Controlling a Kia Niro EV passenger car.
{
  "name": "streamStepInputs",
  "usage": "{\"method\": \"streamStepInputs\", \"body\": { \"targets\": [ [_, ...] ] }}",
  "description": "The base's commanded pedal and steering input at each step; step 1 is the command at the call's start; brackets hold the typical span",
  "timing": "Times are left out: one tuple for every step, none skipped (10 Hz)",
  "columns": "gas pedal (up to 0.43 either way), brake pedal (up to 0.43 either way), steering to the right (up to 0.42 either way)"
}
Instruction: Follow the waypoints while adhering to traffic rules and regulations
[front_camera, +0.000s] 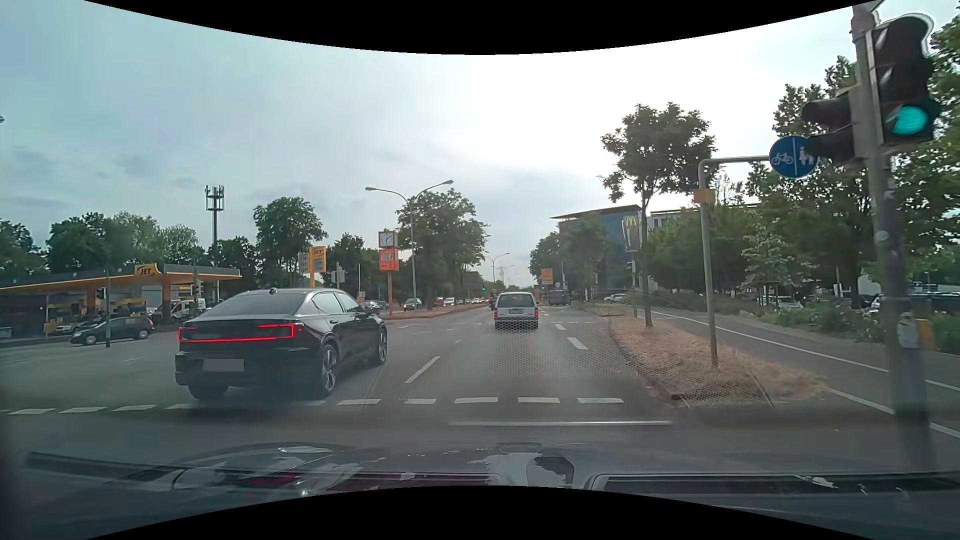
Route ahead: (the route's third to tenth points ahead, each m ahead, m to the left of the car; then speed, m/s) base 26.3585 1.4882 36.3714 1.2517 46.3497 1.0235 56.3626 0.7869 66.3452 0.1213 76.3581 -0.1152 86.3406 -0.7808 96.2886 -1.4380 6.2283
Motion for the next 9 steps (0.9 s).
{"method": "streamStepInputs", "body": {
  "targets": [
    [0.319, 0.0, 0.006],
    [0.319, 0.0, 0.005],
    [0.319, 0.0, 0.005],
    [0.311, 0.0, 0.004],
    [0.299, 0.0, 0.004],
    [0.287, 0.0, 0.004],
    [0.287, 0.0, 0.004],
    [0.28, 0.0, 0.004],
    [0.22, 0.0, 0.004]
  ]
}}
